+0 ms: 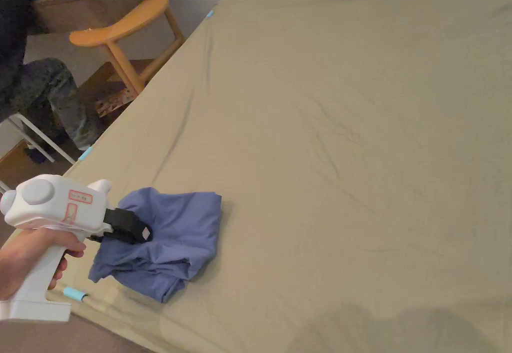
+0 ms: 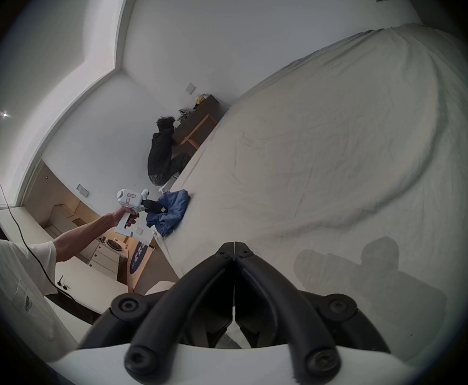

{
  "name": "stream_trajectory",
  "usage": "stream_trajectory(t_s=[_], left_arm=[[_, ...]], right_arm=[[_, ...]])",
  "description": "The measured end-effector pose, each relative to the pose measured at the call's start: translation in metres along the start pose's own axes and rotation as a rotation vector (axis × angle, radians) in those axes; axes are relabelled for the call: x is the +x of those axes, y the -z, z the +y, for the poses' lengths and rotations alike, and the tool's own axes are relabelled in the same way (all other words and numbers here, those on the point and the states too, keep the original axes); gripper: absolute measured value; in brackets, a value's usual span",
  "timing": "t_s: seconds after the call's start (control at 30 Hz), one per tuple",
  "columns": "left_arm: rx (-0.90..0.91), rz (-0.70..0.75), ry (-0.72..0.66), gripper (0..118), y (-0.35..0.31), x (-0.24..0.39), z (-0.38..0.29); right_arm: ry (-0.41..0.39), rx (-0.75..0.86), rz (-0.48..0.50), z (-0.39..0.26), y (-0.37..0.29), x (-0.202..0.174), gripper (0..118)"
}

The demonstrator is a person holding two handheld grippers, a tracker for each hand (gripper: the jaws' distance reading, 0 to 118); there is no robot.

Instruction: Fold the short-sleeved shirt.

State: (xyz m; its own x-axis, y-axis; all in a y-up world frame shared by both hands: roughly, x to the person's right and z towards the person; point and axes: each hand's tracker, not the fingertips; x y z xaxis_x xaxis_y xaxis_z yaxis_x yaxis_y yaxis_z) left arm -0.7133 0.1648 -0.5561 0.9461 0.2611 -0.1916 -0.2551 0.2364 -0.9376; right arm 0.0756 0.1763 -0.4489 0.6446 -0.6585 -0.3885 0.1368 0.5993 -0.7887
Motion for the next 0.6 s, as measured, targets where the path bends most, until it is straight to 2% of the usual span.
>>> stream_trajectory(t_s=[0.37, 0.4, 0.43, 0.47, 0.5, 0.53, 0.6], left_arm=[[0.026, -0.021, -0.039, 25, 0.003, 0.007, -0.011], [0.031, -0.018, -0.043, 31, 0.002, 0.008, -0.012], [0.031, -0.016, -0.055, 43, 0.000, 0.006, -0.012], [0.041, 0.016, -0.083, 64, -0.002, 0.005, -0.012], [0.044, 0.031, -0.096, 98, -0.004, 0.004, -0.014], [0.053, 0.038, -0.100, 117, -0.005, 0.003, -0.016], [0.160, 0.024, -0.077, 115, -0.017, -0.001, -0.025]], right_arm=[[0.003, 0.033, -0.003, -0.002, -0.003, -0.012, 1], [0.002, 0.034, -0.001, -0.002, -0.004, -0.013, 1], [-0.001, 0.035, 0.001, -0.003, -0.005, -0.015, 1], [-0.007, 0.034, -0.003, -0.004, -0.007, -0.017, 1], [-0.010, 0.033, -0.008, -0.005, -0.010, -0.018, 1], [-0.013, 0.030, -0.009, -0.005, -0.012, -0.020, 1], [-0.028, 0.017, -0.035, -0.007, -0.019, -0.024, 1]])
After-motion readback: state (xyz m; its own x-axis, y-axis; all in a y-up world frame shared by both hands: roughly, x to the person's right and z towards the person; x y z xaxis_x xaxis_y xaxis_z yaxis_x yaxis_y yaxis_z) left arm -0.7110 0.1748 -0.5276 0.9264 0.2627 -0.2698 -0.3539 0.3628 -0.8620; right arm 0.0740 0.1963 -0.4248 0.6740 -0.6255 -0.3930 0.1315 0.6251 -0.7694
